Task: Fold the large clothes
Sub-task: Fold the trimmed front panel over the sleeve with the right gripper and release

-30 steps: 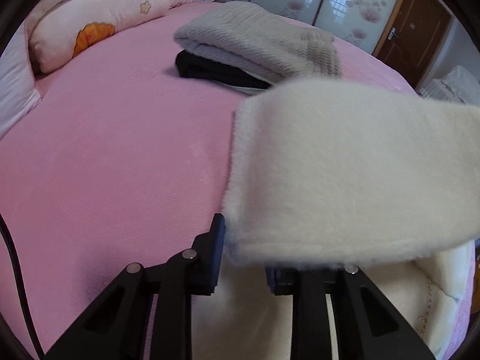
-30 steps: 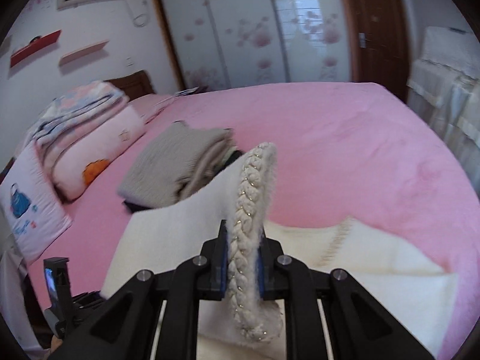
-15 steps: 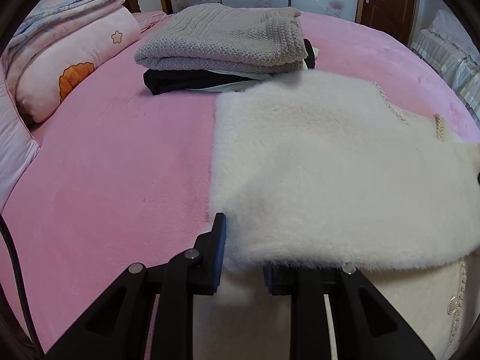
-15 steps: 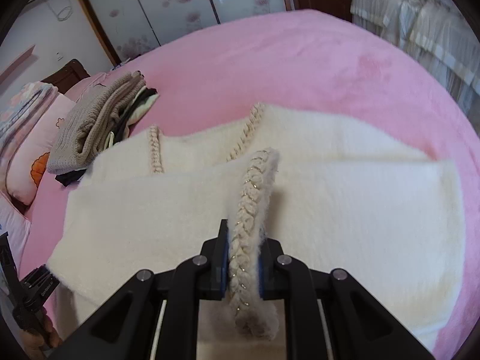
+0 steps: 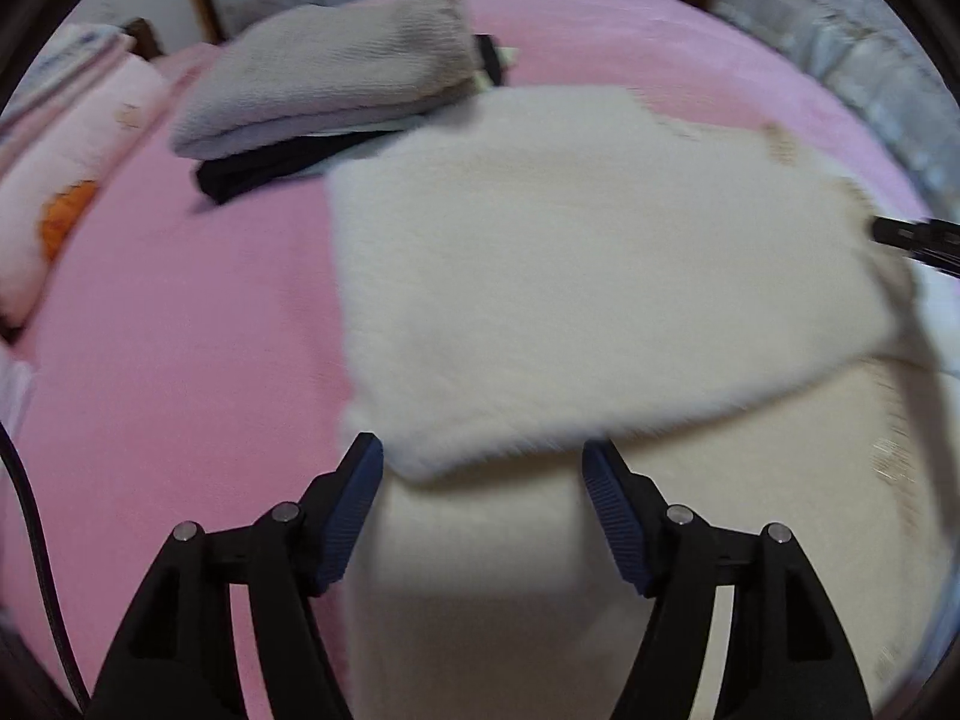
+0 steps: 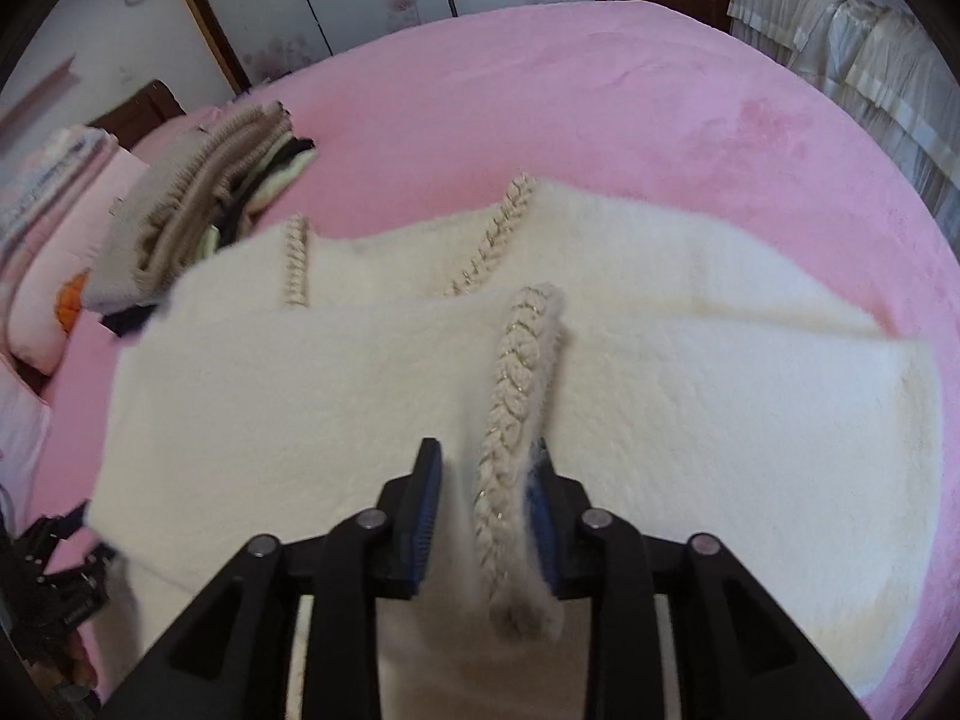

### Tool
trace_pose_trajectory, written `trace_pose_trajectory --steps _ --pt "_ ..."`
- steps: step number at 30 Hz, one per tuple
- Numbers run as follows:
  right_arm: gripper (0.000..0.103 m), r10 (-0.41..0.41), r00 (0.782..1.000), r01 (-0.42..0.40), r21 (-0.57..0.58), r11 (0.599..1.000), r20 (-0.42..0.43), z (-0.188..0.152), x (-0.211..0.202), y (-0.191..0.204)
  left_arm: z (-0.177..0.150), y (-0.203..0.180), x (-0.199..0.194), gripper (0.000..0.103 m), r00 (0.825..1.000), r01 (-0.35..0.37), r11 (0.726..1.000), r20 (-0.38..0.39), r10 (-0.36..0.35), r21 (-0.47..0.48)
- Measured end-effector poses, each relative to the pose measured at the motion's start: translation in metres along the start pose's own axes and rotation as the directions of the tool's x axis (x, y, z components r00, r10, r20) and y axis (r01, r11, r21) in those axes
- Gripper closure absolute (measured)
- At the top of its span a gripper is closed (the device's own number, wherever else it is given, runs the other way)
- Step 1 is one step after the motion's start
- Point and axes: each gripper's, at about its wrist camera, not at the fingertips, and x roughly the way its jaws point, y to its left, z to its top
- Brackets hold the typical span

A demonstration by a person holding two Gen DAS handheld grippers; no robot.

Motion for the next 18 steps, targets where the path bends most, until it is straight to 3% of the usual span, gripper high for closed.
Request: trace_pose_trajectory --steps 2,3,7,13,16,18 --pt "0.053 0.019 1.000 -0.019 -0.001 1.000 0.017 0.001 -0.011 -0.002 0.004 0.009 -0.020 0.035 0.997 0.076 0.997 0.012 -0.076 -0.001" --pt "0.052 0.031 0.999 -0.031 -0.001 1.000 0.023 0.003 -0.017 -0.003 0.008 0.014 -0.029 0.034 0.996 0.089 0.996 0.032 -0.088 -0.011" --pt "0.052 0.053 0.998 -0.053 0.010 0.999 0.034 0.014 -0.026 -0.007 0.041 0.042 -0.044 0.026 0.992 0.073 0.991 0.115 -0.060 -0.112" --pt "0.052 0.032 0.999 -0.032 0.061 0.998 -0.005 0.036 0.012 -0.019 0.099 0.069 0.017 0.027 0.993 -0.049 0.983 0.096 0.066 -0.176" --pt "0.052 0.057 0.998 -0.052 0.109 0.993 -0.037 0.042 0.035 -0.029 0.118 0.079 0.059 0.035 0.996 -0.079 0.977 0.029 0.087 -0.198" --pt "0.052 0.087 0.995 -0.079 0.142 0.987 -0.049 0.045 0.047 -0.036 0.126 0.086 0.076 0.037 0.998 -0.060 0.972 0.011 0.064 -0.228"
